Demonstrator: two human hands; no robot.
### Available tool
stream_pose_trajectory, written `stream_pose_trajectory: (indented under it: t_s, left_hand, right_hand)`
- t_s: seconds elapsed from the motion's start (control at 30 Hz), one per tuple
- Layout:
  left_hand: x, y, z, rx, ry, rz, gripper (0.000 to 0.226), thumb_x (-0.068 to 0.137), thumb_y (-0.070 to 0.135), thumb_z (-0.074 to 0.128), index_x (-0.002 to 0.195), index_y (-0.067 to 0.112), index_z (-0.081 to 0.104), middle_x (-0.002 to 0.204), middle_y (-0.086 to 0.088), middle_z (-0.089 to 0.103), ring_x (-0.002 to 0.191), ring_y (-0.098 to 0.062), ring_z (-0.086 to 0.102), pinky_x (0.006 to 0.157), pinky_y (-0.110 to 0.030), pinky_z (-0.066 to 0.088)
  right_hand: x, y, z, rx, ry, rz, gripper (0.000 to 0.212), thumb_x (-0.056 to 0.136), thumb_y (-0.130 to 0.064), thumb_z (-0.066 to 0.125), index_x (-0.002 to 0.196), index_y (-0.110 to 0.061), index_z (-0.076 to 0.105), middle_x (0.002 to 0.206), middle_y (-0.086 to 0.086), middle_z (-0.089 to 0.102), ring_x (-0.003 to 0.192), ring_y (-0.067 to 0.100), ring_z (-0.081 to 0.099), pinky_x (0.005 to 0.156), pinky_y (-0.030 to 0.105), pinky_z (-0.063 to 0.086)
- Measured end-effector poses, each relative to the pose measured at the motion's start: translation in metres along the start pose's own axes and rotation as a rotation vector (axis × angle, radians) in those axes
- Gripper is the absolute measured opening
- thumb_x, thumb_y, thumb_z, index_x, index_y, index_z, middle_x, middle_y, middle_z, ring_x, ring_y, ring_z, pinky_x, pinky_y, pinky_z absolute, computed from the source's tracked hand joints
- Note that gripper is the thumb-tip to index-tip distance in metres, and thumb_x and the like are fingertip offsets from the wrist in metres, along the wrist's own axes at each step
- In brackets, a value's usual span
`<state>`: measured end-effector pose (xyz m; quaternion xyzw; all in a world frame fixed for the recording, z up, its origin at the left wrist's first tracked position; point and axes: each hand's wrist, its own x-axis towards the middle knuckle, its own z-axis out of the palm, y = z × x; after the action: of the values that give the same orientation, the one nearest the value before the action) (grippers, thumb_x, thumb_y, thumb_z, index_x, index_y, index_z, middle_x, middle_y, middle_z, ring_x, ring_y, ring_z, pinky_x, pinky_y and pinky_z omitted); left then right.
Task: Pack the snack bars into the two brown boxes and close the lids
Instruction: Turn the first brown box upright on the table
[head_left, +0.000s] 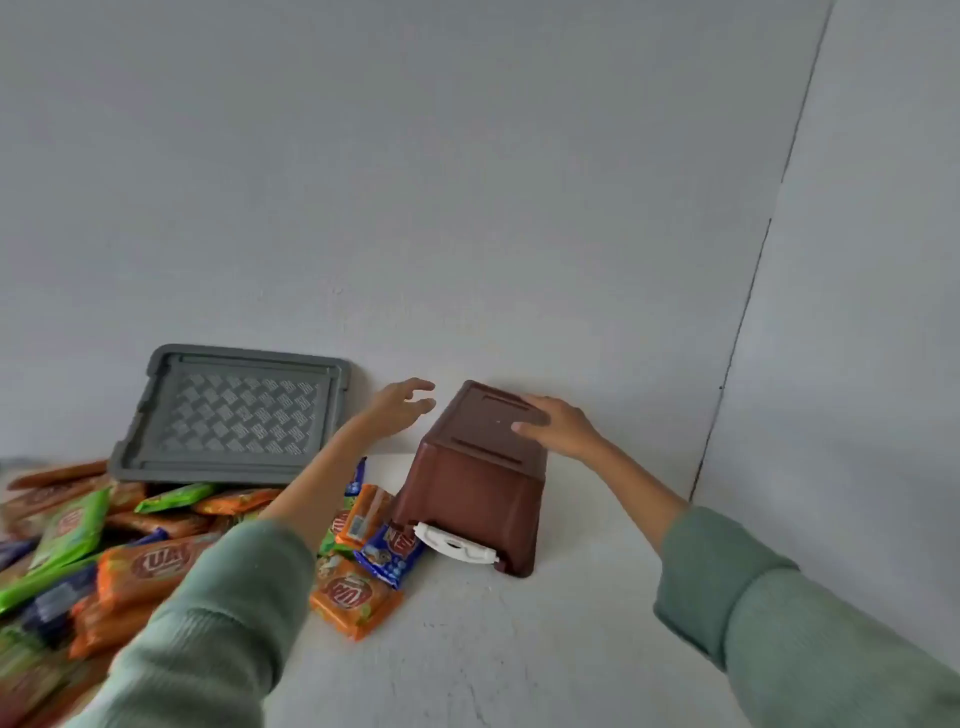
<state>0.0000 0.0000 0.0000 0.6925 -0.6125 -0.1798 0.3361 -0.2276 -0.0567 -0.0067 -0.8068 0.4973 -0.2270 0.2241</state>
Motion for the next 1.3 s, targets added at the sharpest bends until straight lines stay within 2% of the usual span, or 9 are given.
stream_pose_trajectory:
  t_s: [0.1,0.27,0.4,0.5,0.67,0.83,1.0,1.13,1.3]
  left_hand:
    - [-0.001,0.001,0.017,-0.006,0.013,-0.065,0.041,0.096,0.024,0.045,0.136,0.015,0.043,0.14,-0.013,0.044,0.13,-0.028,0.039,0.102,-0.032,0.033]
    - [0.005,0.001,0.036,0.002,-0.038,-0.152,0.047,0.096,0.032,0.044,0.141,0.02,0.035,0.14,-0.014,0.042,0.129,-0.03,0.04,0.101,-0.037,0.038]
    - [0.008,-0.002,0.055,-0.043,-0.121,-0.17,0.051,0.097,0.025,0.042,0.146,0.019,0.026,0.15,-0.007,0.032,0.135,-0.024,0.033,0.108,-0.027,0.028]
    - [0.009,-0.004,0.062,-0.046,-0.067,-0.212,0.049,0.097,0.016,0.036,0.145,0.025,0.028,0.152,-0.006,0.029,0.136,-0.025,0.032,0.107,-0.023,0.026]
    - [-0.002,0.001,0.068,0.026,0.006,-0.221,0.047,0.098,0.024,0.035,0.144,0.03,0.029,0.148,-0.006,0.036,0.132,-0.027,0.037,0.103,-0.026,0.031]
    - [-0.042,0.019,0.067,0.061,0.071,-0.18,0.046,0.098,0.03,0.039,0.143,0.023,0.032,0.147,-0.008,0.039,0.131,-0.029,0.038,0.103,-0.028,0.032]
    - [-0.107,0.034,0.067,0.183,0.04,-0.163,0.046,0.099,0.034,0.034,0.144,0.025,0.031,0.135,-0.014,0.051,0.117,-0.032,0.051,0.094,-0.032,0.039]
    - [-0.164,0.046,0.072,0.215,-0.003,-0.137,0.048,0.1,0.034,0.031,0.146,0.025,0.023,0.14,-0.017,0.044,0.127,-0.033,0.042,0.101,-0.035,0.033]
    - [-0.213,0.04,0.087,0.191,0.001,-0.084,0.051,0.097,0.038,0.033,0.146,0.031,0.018,0.116,-0.019,0.055,0.113,-0.034,0.05,0.094,-0.037,0.038]
  right_hand:
    - [0.01,0.016,0.014,-0.025,-0.04,0.041,0.065,0.087,-0.046,0.057,0.145,-0.029,0.032,0.156,0.01,0.019,0.144,0.025,0.015,0.116,0.037,0.018]
    - [0.015,0.02,0.032,0.148,-0.098,0.128,0.07,0.088,-0.049,0.054,0.147,-0.031,0.022,0.155,0.016,0.018,0.146,0.029,0.002,0.118,0.04,0.013]
    - [0.012,0.023,0.05,0.345,-0.094,0.219,0.073,0.087,-0.05,0.055,0.148,-0.031,0.02,0.155,0.011,0.02,0.144,0.028,0.016,0.117,0.037,0.02]
    - [0.009,0.024,0.059,0.441,-0.027,0.239,0.064,0.091,-0.044,0.051,0.147,-0.029,0.024,0.152,0.005,0.031,0.14,0.025,0.028,0.112,0.033,0.025]
    - [0.003,0.026,0.059,0.477,-0.001,0.237,0.054,0.096,-0.036,0.045,0.146,-0.028,0.027,0.153,0.006,0.029,0.141,0.025,0.025,0.112,0.03,0.022]
    - [-0.02,0.023,0.053,0.448,-0.011,0.225,0.051,0.096,-0.037,0.043,0.145,-0.032,0.03,0.153,0.005,0.029,0.141,0.027,0.024,0.113,0.033,0.022]
    - [-0.067,0.015,0.034,0.415,-0.031,0.169,0.045,0.096,-0.03,0.045,0.141,-0.031,0.039,0.15,0.004,0.035,0.14,0.025,0.027,0.112,0.029,0.023]
    - [-0.119,0.013,0.025,0.381,-0.051,0.117,0.045,0.096,-0.031,0.046,0.141,-0.033,0.039,0.149,0.002,0.037,0.141,0.023,0.026,0.113,0.03,0.021]
    - [-0.171,0.019,0.03,0.417,-0.023,0.101,0.045,0.094,-0.03,0.051,0.137,-0.038,0.041,0.149,0.0,0.037,0.141,0.018,0.026,0.116,0.033,0.02]
